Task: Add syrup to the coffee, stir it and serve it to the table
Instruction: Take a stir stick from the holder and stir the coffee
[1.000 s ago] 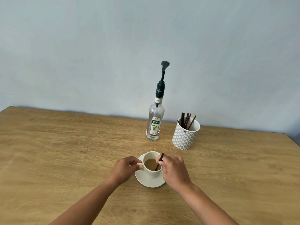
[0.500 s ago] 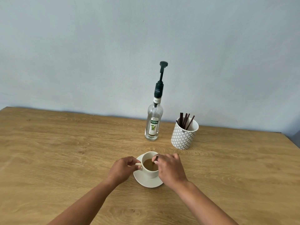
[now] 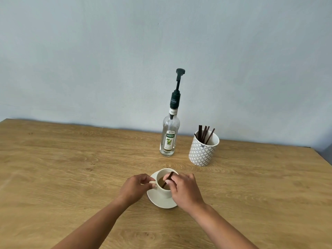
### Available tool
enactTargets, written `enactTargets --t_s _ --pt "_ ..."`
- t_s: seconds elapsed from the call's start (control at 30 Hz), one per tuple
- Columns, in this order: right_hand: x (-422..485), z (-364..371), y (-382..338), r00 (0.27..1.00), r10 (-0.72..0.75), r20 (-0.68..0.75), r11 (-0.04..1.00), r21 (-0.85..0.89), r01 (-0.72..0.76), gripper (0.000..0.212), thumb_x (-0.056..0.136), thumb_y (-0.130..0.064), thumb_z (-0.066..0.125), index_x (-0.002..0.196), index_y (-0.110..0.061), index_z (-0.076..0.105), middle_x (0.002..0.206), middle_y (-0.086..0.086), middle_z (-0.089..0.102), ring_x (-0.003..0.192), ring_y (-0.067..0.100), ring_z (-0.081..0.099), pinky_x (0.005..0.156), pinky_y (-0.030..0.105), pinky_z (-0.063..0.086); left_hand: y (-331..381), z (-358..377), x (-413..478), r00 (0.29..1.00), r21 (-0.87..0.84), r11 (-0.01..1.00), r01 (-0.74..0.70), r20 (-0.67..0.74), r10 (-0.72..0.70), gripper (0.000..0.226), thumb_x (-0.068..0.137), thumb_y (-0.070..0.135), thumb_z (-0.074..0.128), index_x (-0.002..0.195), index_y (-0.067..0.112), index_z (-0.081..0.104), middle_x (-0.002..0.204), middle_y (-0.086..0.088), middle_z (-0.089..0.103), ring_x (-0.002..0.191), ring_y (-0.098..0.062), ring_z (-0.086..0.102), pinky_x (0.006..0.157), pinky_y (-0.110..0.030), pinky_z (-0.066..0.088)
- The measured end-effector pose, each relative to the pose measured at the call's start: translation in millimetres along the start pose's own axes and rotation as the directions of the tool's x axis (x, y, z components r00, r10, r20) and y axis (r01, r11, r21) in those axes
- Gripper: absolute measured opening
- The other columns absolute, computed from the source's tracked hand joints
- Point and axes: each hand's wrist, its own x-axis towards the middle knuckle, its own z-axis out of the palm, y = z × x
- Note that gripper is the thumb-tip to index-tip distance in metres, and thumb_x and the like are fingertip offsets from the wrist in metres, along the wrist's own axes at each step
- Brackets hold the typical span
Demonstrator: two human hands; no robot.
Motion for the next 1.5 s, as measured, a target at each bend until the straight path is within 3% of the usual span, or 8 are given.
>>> enactTargets --t_s 0.23,0.47,0.87,1.07,1.23,1.43,1.5 --pt "5.1 -2.3 2.7 0.999 -0.026 -0.045 0.995 -0.101 0.021 0.012 0.088 -0.022 0.063 0.095 -0.030 0.068 0.079 -0.009 0.072 0.076 0.011 0.064 0.075 0.036 0.042 -0.3 0.4 0.2 1.000 0.002 1.000 0.004 -0.003 -0.004 0.008 0.080 0.034 0.081 0.087 0.035 0.078 0.092 0.009 0.079 0.091 -0.009 0.072 0.091 -0.044 0.058" --pt "1.0 -11.7 11.6 0.999 -0.031 -0.037 0.977 -0.213 0.023 0.016 0.084 -0.014 0.067 0.093 -0.027 0.064 0.073 -0.010 0.070 0.072 0.012 0.063 0.072 0.034 0.038 -1.4 0.6 0.3 1.000 0.001 1.000 0.004 -0.012 -0.004 0.006 0.079 0.035 0.081 0.083 0.035 0.078 0.090 0.011 0.079 0.089 -0.008 0.071 0.090 -0.042 0.058" --pt "-8.1 -5.2 7.4 0.996 0.037 -0.082 0.999 0.028 -0.035 0.016 0.090 -0.014 0.061 0.096 -0.030 0.062 0.085 -0.016 0.070 0.082 0.003 0.063 0.079 0.032 0.038 -2.6 0.4 1.1 1.000 -0.029 1.000 0.002 0.005 -0.002 0.007 0.077 0.036 0.082 0.081 0.040 0.077 0.088 0.014 0.078 0.088 -0.010 0.072 0.090 -0.045 0.059" --pt "-5.7 -3.4 7.8 0.995 -0.008 -0.097 0.997 -0.071 0.001 0.021 0.081 -0.010 0.072 0.091 -0.027 0.067 0.074 -0.012 0.068 0.070 0.010 0.062 0.072 0.033 0.042 -2.5 -0.2 1.4 1.000 -0.026 1.000 0.005 0.014 -0.004 0.007 0.077 0.037 0.082 0.082 0.038 0.078 0.088 0.016 0.078 0.088 -0.009 0.072 0.090 -0.045 0.059" --pt "-7.6 -11.2 11.3 0.995 -0.039 -0.090 0.989 -0.147 0.026 0.024 0.078 -0.003 0.072 0.090 -0.023 0.065 0.075 -0.011 0.069 0.072 0.012 0.064 0.068 0.037 0.044 -3.2 0.0 2.3 1.000 -0.026 1.000 0.005 0.011 -0.005 0.007 0.077 0.036 0.082 0.081 0.039 0.077 0.089 0.014 0.078 0.089 -0.011 0.073 0.091 -0.046 0.059" --pt "-6.7 -9.4 8.9 0.999 0.006 -0.054 1.000 -0.018 -0.007 0.018 0.088 -0.011 0.058 0.095 -0.028 0.059 0.080 -0.022 0.055 0.079 0.007 0.058 0.079 0.036 0.039 -5.3 0.3 4.2 1.000 -0.012 1.000 -0.004 0.010 0.004 0.007 0.077 0.037 0.082 0.082 0.039 0.077 0.089 0.014 0.079 0.088 -0.010 0.072 0.089 -0.046 0.059" --pt "-5.8 -5.7 8.7 0.999 0.020 -0.049 1.000 0.022 -0.019 0.017 0.089 -0.013 0.058 0.095 -0.029 0.061 0.083 -0.019 0.061 0.082 0.008 0.058 0.081 0.036 0.039 -5.0 0.3 4.4 1.000 -0.007 1.000 -0.007 0.009 0.007 0.007 0.078 0.037 0.082 0.083 0.037 0.078 0.090 0.012 0.079 0.088 -0.010 0.072 0.089 -0.045 0.059"
